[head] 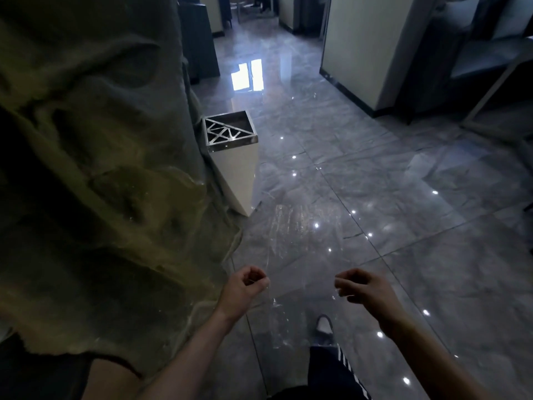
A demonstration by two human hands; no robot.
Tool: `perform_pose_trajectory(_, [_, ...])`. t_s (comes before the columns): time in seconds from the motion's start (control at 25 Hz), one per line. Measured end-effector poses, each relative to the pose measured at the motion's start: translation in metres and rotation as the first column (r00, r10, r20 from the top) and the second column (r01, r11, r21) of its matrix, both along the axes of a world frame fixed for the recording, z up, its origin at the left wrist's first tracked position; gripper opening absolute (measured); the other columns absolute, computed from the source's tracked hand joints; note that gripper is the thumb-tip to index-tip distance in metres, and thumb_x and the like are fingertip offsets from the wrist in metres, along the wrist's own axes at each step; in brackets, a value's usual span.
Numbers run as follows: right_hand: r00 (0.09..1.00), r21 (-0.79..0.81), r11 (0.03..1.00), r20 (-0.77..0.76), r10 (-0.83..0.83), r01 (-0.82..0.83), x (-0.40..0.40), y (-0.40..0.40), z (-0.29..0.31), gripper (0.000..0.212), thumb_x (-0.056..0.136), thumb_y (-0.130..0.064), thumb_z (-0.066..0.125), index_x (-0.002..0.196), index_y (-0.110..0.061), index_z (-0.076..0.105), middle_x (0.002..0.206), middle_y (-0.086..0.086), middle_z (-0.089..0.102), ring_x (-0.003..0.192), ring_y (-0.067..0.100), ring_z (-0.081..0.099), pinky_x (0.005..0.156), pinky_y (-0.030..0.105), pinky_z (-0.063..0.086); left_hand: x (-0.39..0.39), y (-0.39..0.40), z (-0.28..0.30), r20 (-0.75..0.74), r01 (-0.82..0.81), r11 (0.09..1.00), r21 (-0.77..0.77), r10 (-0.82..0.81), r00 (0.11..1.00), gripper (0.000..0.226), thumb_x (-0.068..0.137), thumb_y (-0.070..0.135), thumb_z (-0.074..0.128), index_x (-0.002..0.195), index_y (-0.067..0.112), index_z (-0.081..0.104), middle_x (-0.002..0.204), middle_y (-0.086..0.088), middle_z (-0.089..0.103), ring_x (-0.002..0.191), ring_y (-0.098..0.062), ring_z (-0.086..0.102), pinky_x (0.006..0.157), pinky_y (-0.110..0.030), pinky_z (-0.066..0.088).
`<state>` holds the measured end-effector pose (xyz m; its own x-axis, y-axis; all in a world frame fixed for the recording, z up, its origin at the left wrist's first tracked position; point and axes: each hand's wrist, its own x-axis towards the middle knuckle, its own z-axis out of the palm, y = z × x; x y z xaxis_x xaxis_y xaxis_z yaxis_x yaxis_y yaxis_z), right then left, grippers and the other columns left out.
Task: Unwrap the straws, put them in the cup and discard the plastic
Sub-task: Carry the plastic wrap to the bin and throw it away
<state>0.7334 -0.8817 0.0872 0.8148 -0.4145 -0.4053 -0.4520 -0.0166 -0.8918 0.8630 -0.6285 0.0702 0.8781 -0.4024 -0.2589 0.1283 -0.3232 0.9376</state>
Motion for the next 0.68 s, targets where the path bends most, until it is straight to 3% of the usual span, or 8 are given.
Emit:
perform_pose_trajectory(0.32, [1.0,0.028,1.0,-0.011,-0.004,0.005,0.077,-0.12,0.007,0.009,0.083,-0.019,0.071,0.092,-0.018,0.072,0.09,0.004,0.075,0.086,0.02,0.07,0.077,0.032,0.054,0.079,-0.122,-0.003,0.017,0.014,0.998,0.061,-0.015,1.0,0.021,0.081,0.002,0.073,0.072,0.019,0.065,0.062,0.01,0.061,0.056,0.001,0.053,0.056,-0.015,0.044])
perform_pose_trajectory(0.68, [0.999,0.011,1.0,-0.038,0.02,-0.02,0.142,-0.211,0.012,0.009,0.082,-0.014,0.072,0.092,-0.014,0.072,0.093,0.008,0.074,0.084,0.021,0.069,0.07,0.028,0.052,0.145,-0.209,0.001,0.042,0.044,0.994,0.101,-0.048,0.998,0.018,0.083,0.005,0.073,0.075,0.019,0.066,0.068,0.007,0.063,0.058,0.004,0.054,0.06,-0.015,0.045])
